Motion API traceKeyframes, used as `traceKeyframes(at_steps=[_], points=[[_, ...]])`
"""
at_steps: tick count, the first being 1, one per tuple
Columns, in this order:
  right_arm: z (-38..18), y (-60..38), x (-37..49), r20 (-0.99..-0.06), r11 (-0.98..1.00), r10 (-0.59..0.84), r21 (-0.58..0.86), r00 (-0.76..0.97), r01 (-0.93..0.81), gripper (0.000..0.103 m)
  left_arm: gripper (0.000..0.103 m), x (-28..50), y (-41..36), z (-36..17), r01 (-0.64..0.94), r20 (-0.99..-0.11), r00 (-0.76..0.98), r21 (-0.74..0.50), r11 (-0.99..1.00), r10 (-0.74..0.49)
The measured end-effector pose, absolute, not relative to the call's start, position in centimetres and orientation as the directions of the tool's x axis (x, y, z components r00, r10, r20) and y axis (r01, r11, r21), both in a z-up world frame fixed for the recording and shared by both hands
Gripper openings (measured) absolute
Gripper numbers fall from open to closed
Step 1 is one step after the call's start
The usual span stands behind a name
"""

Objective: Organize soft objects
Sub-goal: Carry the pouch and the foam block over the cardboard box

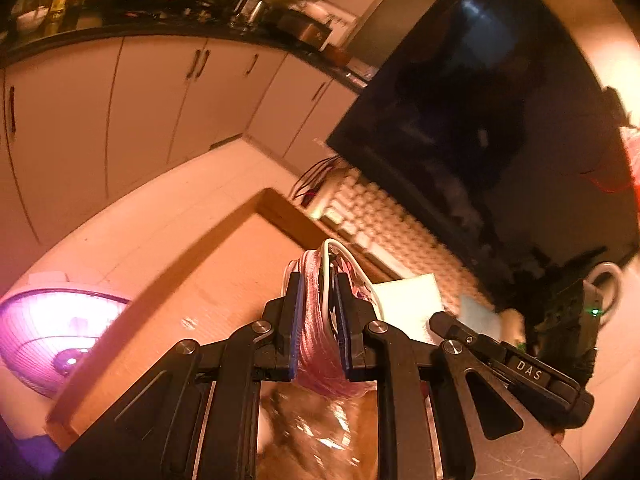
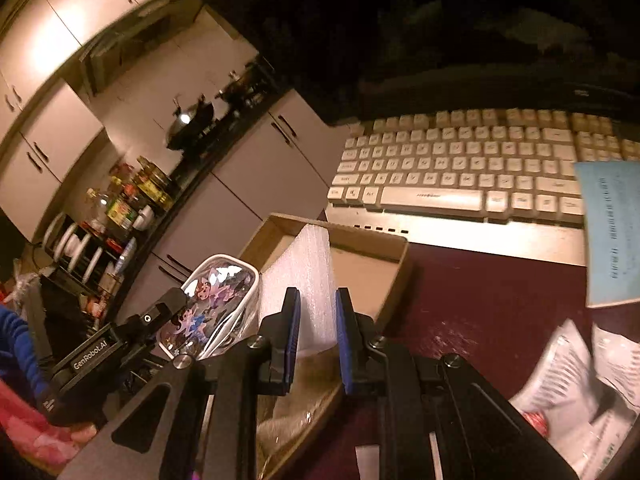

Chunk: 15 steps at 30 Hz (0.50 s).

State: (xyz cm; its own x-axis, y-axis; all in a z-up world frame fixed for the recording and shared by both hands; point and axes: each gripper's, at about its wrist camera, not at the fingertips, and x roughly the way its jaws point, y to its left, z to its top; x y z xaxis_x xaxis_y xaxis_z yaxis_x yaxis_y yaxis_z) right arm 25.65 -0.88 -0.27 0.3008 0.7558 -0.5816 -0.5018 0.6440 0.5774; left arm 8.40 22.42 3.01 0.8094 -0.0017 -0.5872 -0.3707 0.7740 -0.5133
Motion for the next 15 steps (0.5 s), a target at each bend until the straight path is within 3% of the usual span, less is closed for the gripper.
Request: traceKeyframes(at_steps=[7,11,13,14,15], points=[[-2.4,1.6,26.5,-0.643,0.672,0.72,0.55,0.263,-0.495,0.016,0.015,10.7,23.6,1.3,-0.433,-0.671,0.74,-0.413,0.801,0.054],[-3.1,1.7,26.7,-0.662,0.69,0.701,0.539,0.263,-0.483,0.017,0.016,11.0,24.9,0.0,-0.426,-0.676,0.737,-0.478,0.768,-0.013],[-3.3,1.4,26.9,-0.66,0.685,0.708,0.553,0.253,-0.474,0.019,0.038,10.8,25.5,-0.3,-0.414,-0.663,0.747,-0.528,0.742,-0.056],[-3.3,1.3,27.0,-0.655,0.68,0.714,0.563,0.248,-0.471,0.019,0.063,10.7,25.8,-0.4,-0.399,-0.646,0.758,-0.563,0.724,-0.085],[-3.4,1.2,27.0,-0.646,0.672,0.723,0.575,0.245,-0.467,0.02,0.075,10.6,26.0,-0.4,-0.388,-0.631,0.769,-0.591,0.707,-0.106]])
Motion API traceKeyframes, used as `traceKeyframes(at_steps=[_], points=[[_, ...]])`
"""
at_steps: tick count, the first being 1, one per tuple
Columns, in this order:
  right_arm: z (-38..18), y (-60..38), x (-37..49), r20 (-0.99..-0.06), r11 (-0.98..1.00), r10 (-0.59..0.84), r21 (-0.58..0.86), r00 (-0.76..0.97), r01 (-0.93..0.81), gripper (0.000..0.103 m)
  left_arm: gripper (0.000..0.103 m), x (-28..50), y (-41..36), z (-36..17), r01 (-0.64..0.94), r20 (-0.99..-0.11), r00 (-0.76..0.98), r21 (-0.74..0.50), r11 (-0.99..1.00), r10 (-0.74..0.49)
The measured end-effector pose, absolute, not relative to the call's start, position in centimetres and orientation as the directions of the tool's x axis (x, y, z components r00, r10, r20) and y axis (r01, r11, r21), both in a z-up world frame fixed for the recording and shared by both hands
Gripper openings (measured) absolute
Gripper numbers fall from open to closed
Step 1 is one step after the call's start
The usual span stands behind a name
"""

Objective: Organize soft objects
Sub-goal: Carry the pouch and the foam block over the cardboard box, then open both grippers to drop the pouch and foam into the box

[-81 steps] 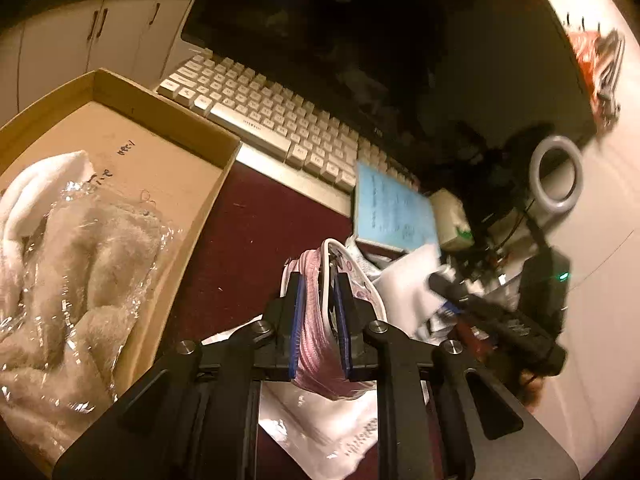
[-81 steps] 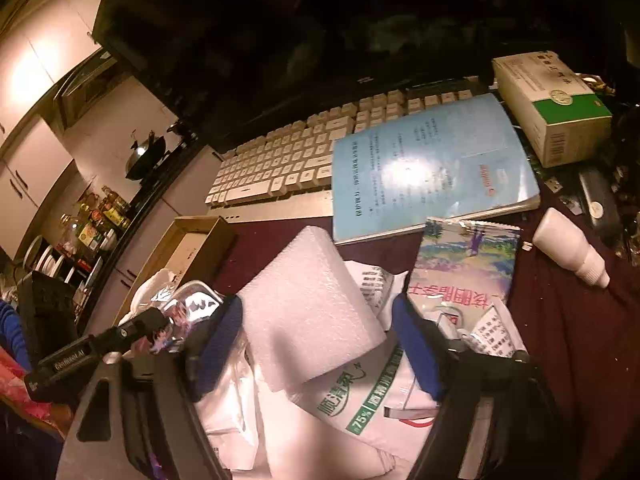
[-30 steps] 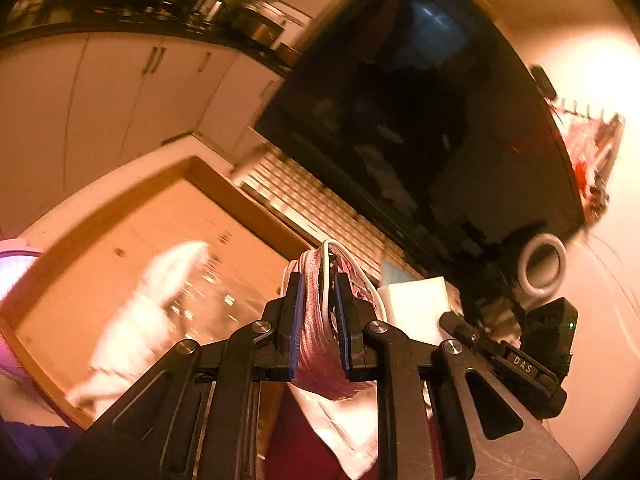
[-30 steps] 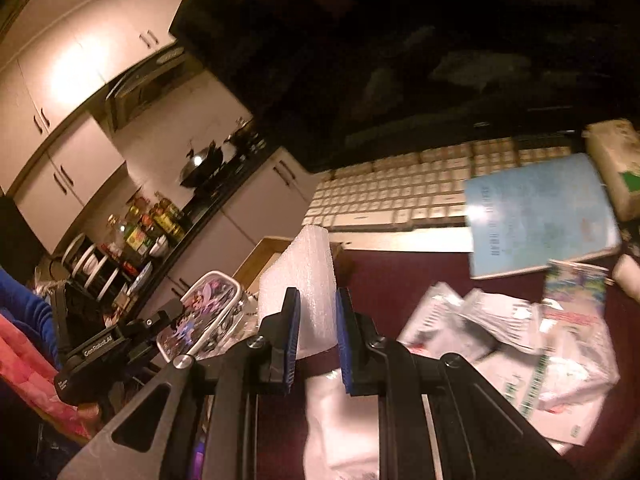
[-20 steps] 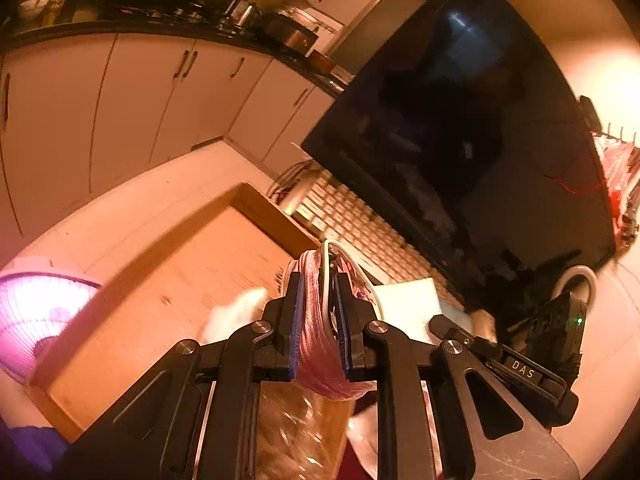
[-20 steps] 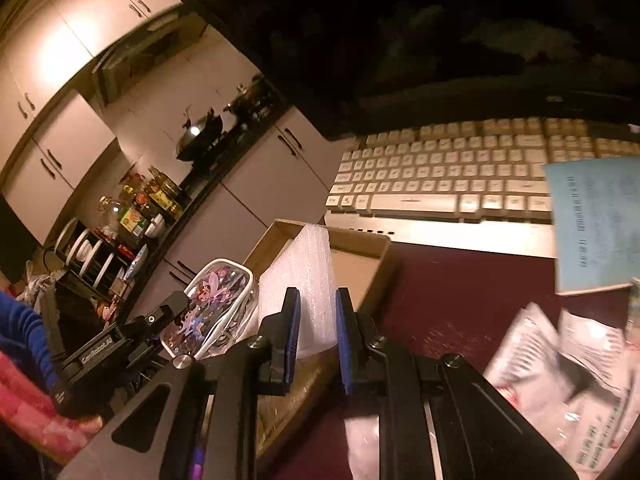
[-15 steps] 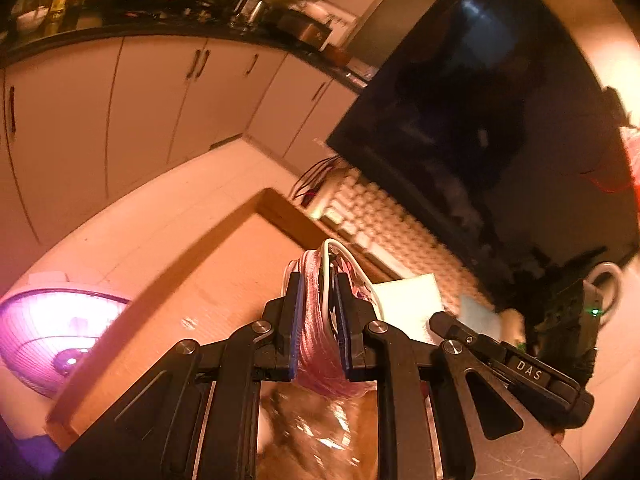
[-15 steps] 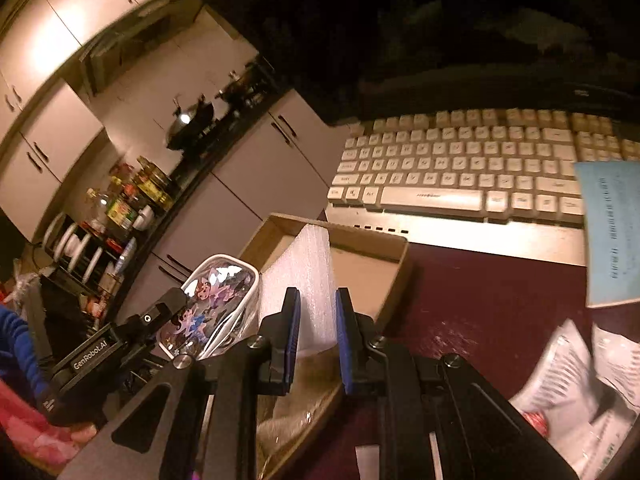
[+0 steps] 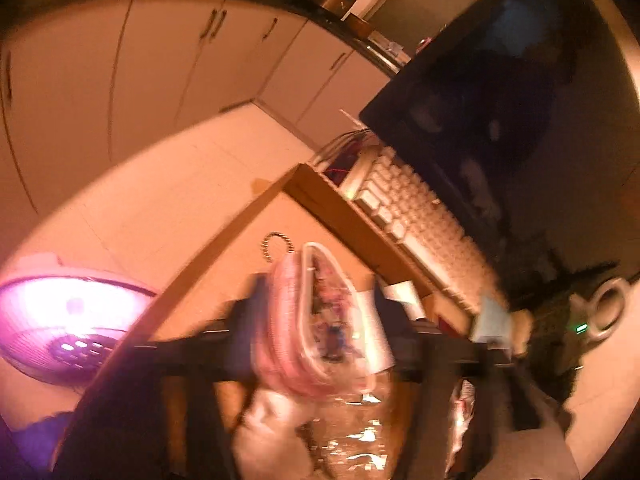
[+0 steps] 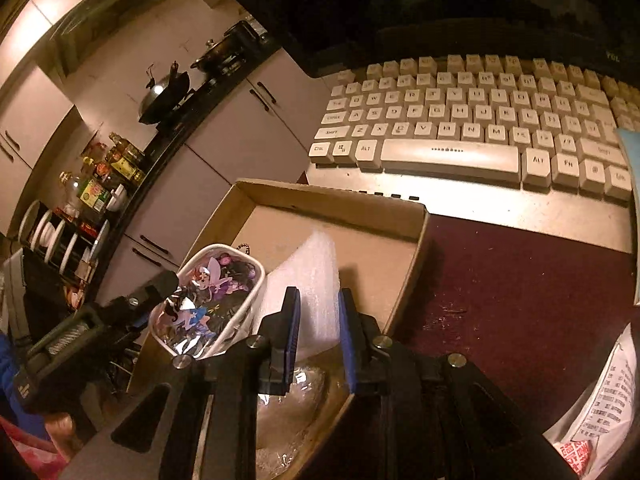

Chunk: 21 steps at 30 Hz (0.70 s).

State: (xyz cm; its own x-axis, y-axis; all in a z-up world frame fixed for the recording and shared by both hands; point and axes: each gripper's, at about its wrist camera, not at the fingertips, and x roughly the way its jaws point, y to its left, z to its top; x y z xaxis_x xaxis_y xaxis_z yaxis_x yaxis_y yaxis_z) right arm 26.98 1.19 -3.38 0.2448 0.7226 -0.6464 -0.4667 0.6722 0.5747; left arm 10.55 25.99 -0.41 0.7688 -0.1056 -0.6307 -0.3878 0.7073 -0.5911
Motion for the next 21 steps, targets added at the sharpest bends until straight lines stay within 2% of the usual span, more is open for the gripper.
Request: traceKeyframes(at_steps=[3,4,5,6,9,15,19,21], points=[[-3.5,1.2,26.9,-0.638,0.659,0.735,0.588,0.232,-0.469,0.02,0.075,10.3,25.9,-0.3,-0.371,-0.612,0.78,-0.621,0.691,-0.132],[-3.4,1.4,26.9,-0.639,0.658,0.734,0.585,0.23,-0.474,0.024,0.075,10.2,25.9,-0.2,-0.37,-0.612,0.78,-0.62,0.692,-0.131],[-3.4,1.6,26.8,-0.64,0.653,0.736,0.586,0.221,-0.48,0.039,0.075,10.2,25.8,-0.1,-0.37,-0.613,0.78,-0.615,0.697,-0.126],[-3.2,1.8,26.6,-0.633,0.642,0.745,0.591,0.213,-0.489,0.046,0.075,10.1,25.7,0.1,-0.375,-0.618,0.778,-0.606,0.701,-0.117],[-2.1,1.8,25.7,-0.633,0.651,0.734,0.555,0.245,-0.517,0.057,0.075,9.7,24.9,0.8,-0.378,-0.616,0.784,-0.571,0.729,-0.077],[-0.6,-0.4,23.7,-0.588,0.608,0.773,0.582,0.237,-0.539,0.057,0.076,7.4,21.5,3.2,-0.423,-0.572,0.812,-0.436,0.795,0.118],[0.1,-3.1,21.9,-0.548,0.58,0.799,0.593,0.248,-0.559,0.058,0.076,5.6,17.2,4.4,-0.407,-0.523,0.831,-0.342,0.847,0.188],[0.2,-4.8,21.1,-0.53,0.571,0.808,0.6,0.257,-0.56,0.065,0.076,5.0,15.3,4.4,-0.384,-0.519,0.835,-0.305,0.872,0.186]])
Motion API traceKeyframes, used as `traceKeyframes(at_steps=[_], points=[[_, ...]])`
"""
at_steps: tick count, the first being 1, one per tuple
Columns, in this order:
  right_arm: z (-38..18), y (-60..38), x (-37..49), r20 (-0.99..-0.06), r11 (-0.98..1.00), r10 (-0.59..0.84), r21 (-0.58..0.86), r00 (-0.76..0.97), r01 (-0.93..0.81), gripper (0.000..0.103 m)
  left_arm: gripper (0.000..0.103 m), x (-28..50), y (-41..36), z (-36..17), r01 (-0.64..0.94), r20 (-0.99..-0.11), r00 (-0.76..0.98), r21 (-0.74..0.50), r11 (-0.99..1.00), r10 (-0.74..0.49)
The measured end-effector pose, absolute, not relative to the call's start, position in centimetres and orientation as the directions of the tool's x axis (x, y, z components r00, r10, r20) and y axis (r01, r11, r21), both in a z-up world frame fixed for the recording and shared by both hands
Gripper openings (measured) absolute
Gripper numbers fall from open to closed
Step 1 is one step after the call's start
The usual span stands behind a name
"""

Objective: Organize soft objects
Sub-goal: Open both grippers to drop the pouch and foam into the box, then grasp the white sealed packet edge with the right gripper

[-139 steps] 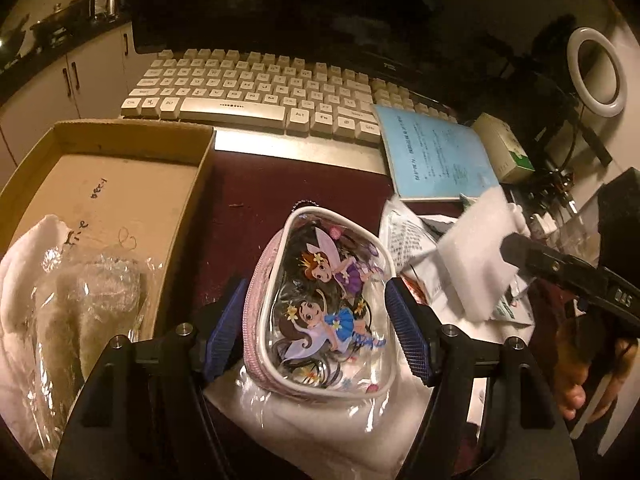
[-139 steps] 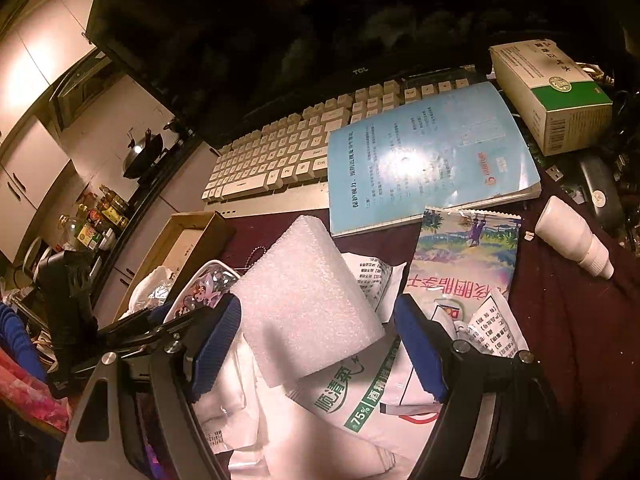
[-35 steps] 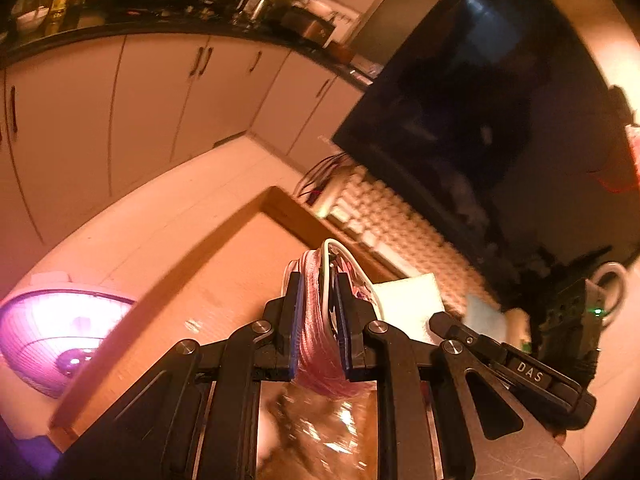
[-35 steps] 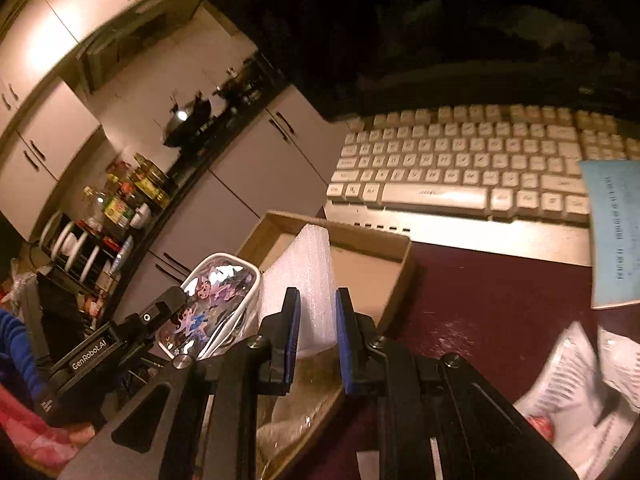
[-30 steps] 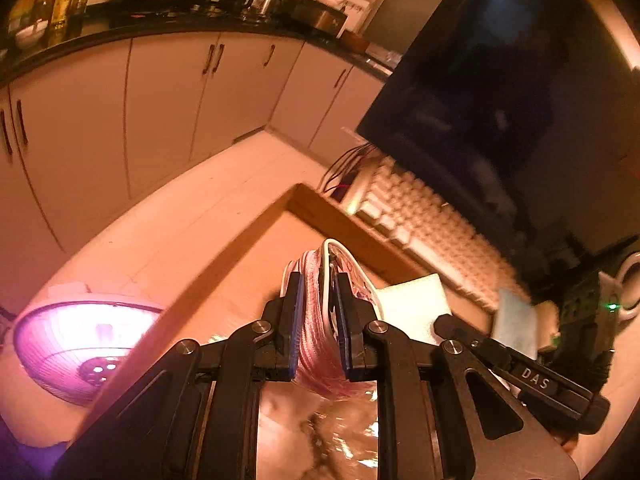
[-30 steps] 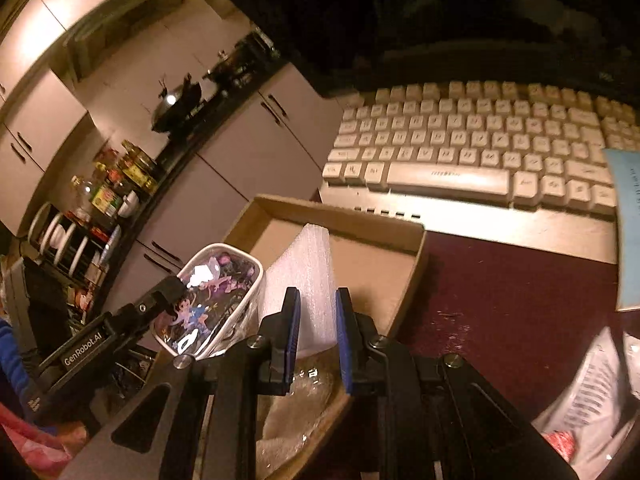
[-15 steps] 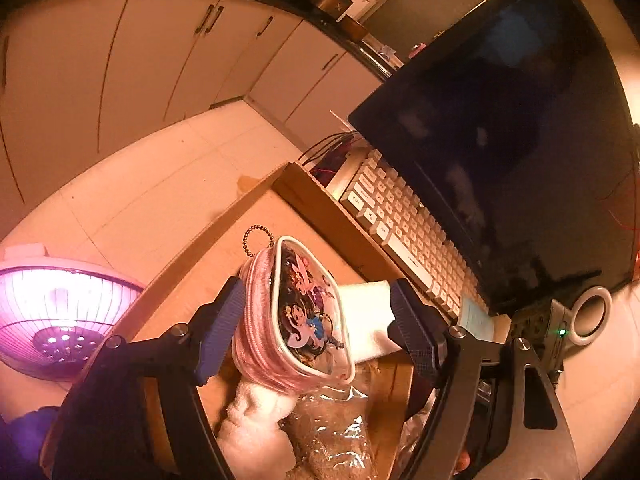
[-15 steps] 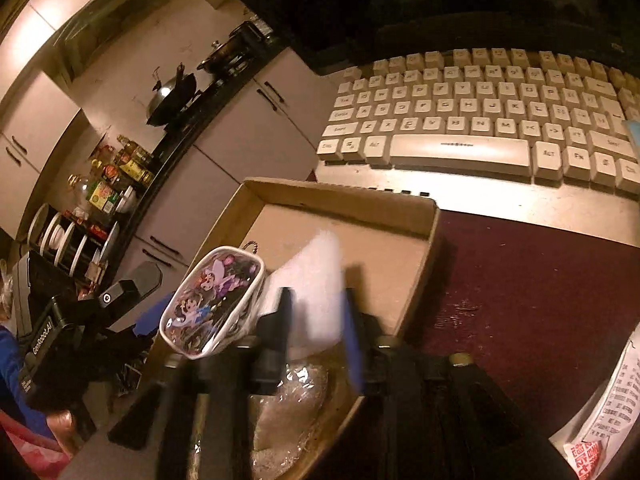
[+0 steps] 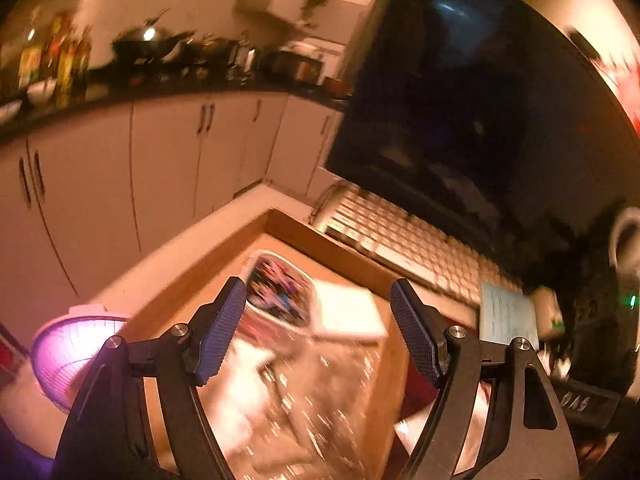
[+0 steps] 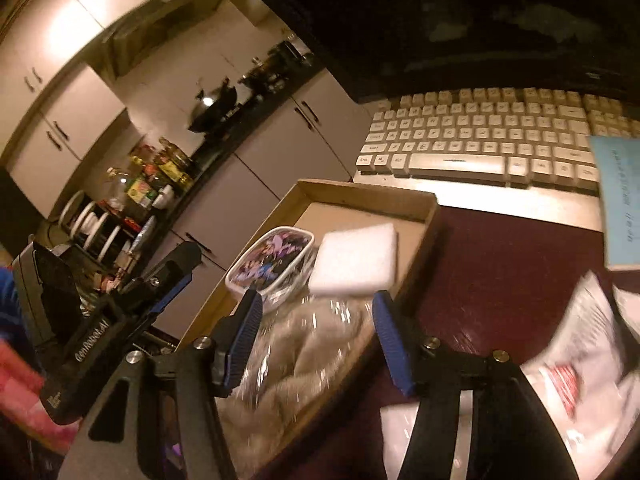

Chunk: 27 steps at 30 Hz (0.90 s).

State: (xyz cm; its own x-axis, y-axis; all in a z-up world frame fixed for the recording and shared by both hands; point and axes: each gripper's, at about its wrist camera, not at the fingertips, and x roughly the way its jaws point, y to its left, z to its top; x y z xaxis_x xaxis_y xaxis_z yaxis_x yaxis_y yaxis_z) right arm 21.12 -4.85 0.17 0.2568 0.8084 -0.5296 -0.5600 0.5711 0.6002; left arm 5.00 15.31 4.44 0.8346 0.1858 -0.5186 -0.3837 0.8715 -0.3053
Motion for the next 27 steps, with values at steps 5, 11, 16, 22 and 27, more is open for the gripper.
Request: traceKeyframes(at_steps=[5,11,16,22,27], points=[[-0.2,-10.1,19.6,-0.504,0.562,0.82,0.617,0.271,-0.551,0.07,0.076,4.0,11.3,3.6,-0.317,-0.536,0.837,-0.314,0.895,0.108],[-1.3,-16.0,17.3,-0.529,0.626,0.776,0.576,0.345,-0.526,0.07,0.076,3.0,6.0,2.4,-0.227,-0.557,0.83,-0.293,0.929,0.027],[-2.9,-19.8,16.5,-0.568,0.694,0.719,0.548,0.401,-0.468,0.07,0.076,3.9,2.0,0.5,-0.153,-0.601,0.798,-0.277,0.948,-0.047],[-4.8,-22.0,16.3,-0.587,0.71,0.703,0.56,0.4,-0.426,0.07,0.075,4.8,0.4,-0.8,-0.106,-0.656,0.746,-0.288,0.952,-0.115],[-5.4,-22.6,16.0,-0.599,0.715,0.698,0.564,0.392,-0.412,0.07,0.076,5.1,-0.6,-2.5,-0.091,-0.725,0.67,-0.295,0.951,-0.161]])
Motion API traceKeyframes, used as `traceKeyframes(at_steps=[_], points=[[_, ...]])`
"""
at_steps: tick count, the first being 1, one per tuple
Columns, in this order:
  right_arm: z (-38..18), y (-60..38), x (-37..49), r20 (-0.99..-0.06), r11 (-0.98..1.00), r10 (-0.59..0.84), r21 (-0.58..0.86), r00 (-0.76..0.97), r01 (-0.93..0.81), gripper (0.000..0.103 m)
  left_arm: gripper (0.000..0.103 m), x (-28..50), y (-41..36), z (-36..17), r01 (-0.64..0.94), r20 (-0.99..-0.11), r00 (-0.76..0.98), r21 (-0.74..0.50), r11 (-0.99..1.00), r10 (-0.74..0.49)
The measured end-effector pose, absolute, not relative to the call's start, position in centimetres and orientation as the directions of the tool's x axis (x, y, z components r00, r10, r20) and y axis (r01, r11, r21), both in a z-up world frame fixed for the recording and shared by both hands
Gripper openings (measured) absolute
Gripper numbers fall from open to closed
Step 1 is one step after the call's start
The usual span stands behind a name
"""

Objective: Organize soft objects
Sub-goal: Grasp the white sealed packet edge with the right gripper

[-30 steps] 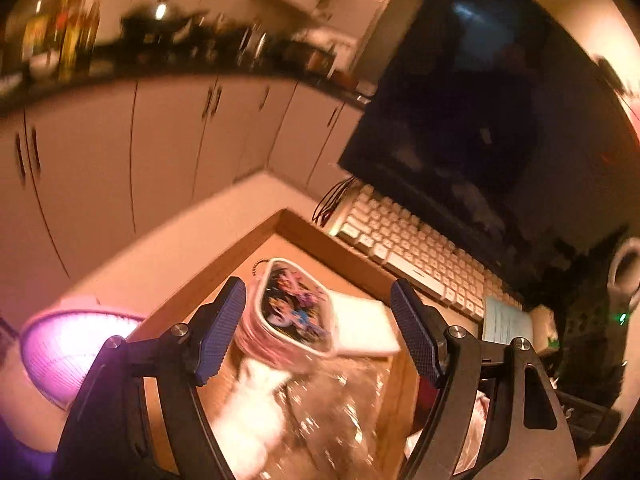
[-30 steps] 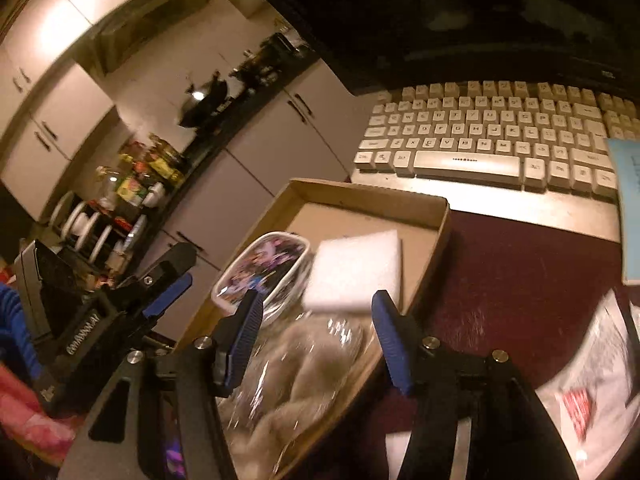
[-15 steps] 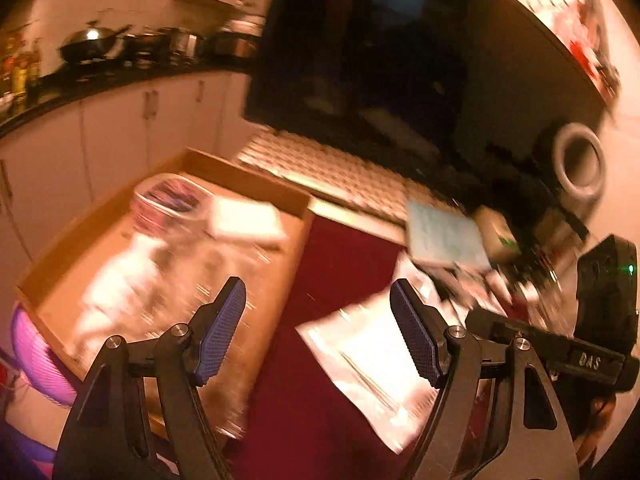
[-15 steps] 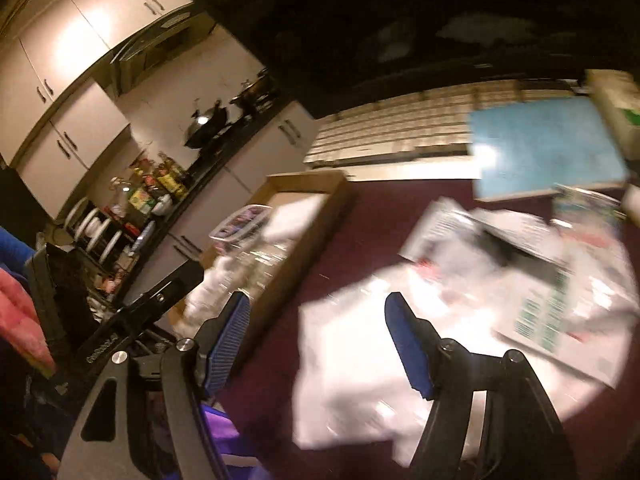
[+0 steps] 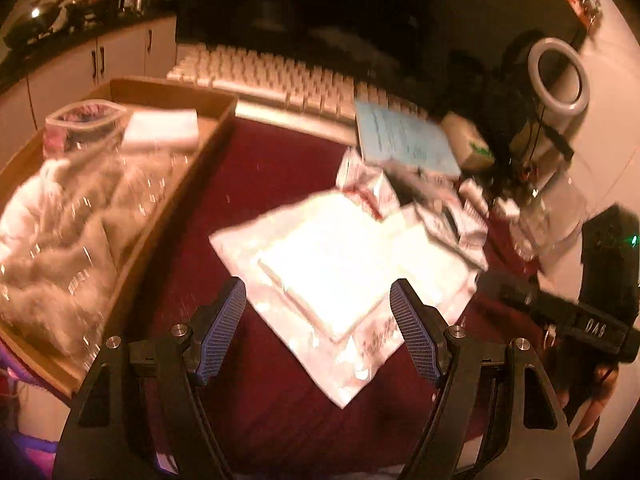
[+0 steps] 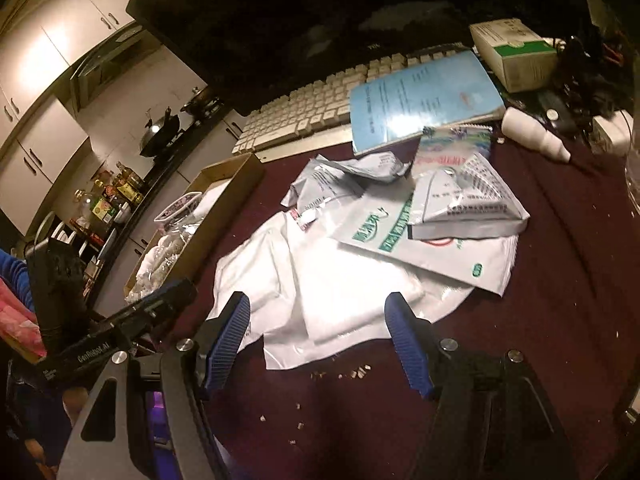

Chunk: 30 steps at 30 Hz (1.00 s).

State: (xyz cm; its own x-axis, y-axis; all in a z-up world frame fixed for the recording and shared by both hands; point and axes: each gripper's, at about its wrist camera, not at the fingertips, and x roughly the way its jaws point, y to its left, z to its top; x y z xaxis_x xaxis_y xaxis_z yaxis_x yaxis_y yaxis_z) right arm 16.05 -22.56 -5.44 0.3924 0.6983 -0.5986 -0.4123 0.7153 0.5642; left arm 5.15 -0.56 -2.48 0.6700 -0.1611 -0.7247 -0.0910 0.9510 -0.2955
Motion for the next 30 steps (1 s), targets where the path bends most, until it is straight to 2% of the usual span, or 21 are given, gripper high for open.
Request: traceKeyframes(at_steps=[4,9,13,14,16,18,19,21,23,30], points=[[-5.8,-22.4,15.5,-0.588,0.688,0.724,0.586,0.359,-0.427,0.07,0.075,4.1,-0.2,-3.8,-0.109,-0.749,0.63,-0.346,0.932,-0.205],[-5.8,-21.0,14.9,-0.557,0.622,0.779,0.629,0.287,-0.466,0.07,0.075,3.5,0.7,-4.1,-0.13,-0.717,0.653,-0.424,0.896,-0.244],[-6.5,-20.2,16.2,-0.553,0.602,0.796,0.682,0.245,-0.415,0.069,0.075,3.6,1.1,-4.1,-0.144,-0.705,0.651,-0.479,0.866,-0.282],[-6.7,-20.0,16.6,-0.557,0.605,0.794,0.689,0.242,-0.399,0.066,0.076,3.7,1.1,-4.1,-0.143,-0.703,0.65,-0.488,0.861,-0.29],[-6.8,-19.4,16.9,-0.572,0.619,0.783,0.681,0.243,-0.392,0.052,0.075,3.9,1.0,-4.1,-0.139,-0.699,0.651,-0.492,0.86,-0.295],[-7.0,-19.0,17.0,-0.609,0.654,0.753,0.655,0.247,-0.378,0.026,0.076,4.2,1.0,-4.1,-0.147,-0.692,0.659,-0.503,0.852,-0.295],[-7.3,-18.8,17.0,-0.621,0.663,0.745,0.649,0.244,-0.372,0.023,0.076,4.2,1.1,-4.1,-0.149,-0.688,0.661,-0.511,0.846,-0.299],[-7.7,-18.9,16.9,-0.636,0.68,0.73,0.638,0.251,-0.36,0.01,0.075,4.3,1.2,-4.2,-0.15,-0.67,0.671,-0.543,0.826,-0.318],[-8.0,-19.2,16.9,-0.64,0.682,0.728,0.639,0.247,-0.356,0.007,0.075,4.5,1.2,-4.2,-0.153,-0.665,0.675,-0.551,0.82,-0.32],[-7.9,-19.4,16.5,-0.641,0.684,0.725,0.626,0.252,-0.375,0.007,0.075,4.6,1.3,-4.2,-0.152,-0.653,0.665,-0.594,0.79,-0.362]])
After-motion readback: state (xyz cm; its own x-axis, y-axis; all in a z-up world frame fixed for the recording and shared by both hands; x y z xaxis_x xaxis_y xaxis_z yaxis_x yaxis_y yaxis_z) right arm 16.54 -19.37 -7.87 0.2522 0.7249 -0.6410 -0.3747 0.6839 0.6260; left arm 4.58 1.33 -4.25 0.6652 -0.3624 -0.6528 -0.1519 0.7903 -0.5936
